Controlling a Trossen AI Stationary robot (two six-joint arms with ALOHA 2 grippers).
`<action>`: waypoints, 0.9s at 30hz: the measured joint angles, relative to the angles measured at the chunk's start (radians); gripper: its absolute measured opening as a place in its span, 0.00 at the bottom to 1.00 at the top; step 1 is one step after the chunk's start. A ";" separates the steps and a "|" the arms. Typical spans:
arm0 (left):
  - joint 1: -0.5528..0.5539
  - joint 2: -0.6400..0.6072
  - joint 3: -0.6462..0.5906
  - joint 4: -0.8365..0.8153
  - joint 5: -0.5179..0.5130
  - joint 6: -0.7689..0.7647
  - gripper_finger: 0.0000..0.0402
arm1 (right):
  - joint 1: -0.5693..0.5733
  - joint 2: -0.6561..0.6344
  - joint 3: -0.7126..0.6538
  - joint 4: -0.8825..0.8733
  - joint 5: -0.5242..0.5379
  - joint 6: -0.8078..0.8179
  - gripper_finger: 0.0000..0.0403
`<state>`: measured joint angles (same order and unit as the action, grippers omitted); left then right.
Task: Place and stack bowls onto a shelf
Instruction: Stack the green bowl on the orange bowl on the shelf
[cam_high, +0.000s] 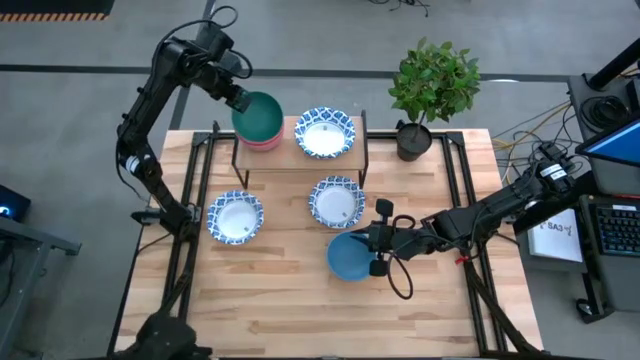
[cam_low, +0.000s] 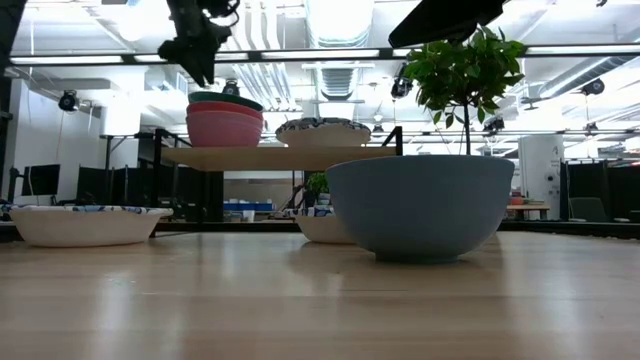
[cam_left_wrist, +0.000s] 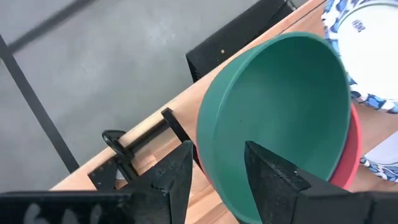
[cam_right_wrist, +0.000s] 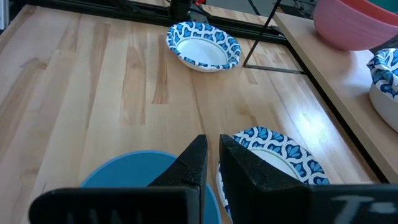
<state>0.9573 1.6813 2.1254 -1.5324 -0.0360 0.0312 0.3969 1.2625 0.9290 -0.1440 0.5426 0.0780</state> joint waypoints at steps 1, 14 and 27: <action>0.000 -0.009 0.000 0.006 0.000 0.007 0.32 | 0.000 0.000 0.000 0.000 0.000 0.000 0.08; 0.003 -0.084 -0.021 0.239 0.081 0.313 0.03 | 0.000 0.000 0.000 0.001 0.000 0.000 0.08; 0.013 -0.061 -0.351 0.432 -0.043 0.274 0.00 | 0.000 0.000 0.000 0.001 0.001 0.008 0.08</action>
<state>0.9699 1.6207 1.7744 -1.1007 -0.0789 0.3054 0.3969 1.2625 0.9287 -0.1432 0.5433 0.0864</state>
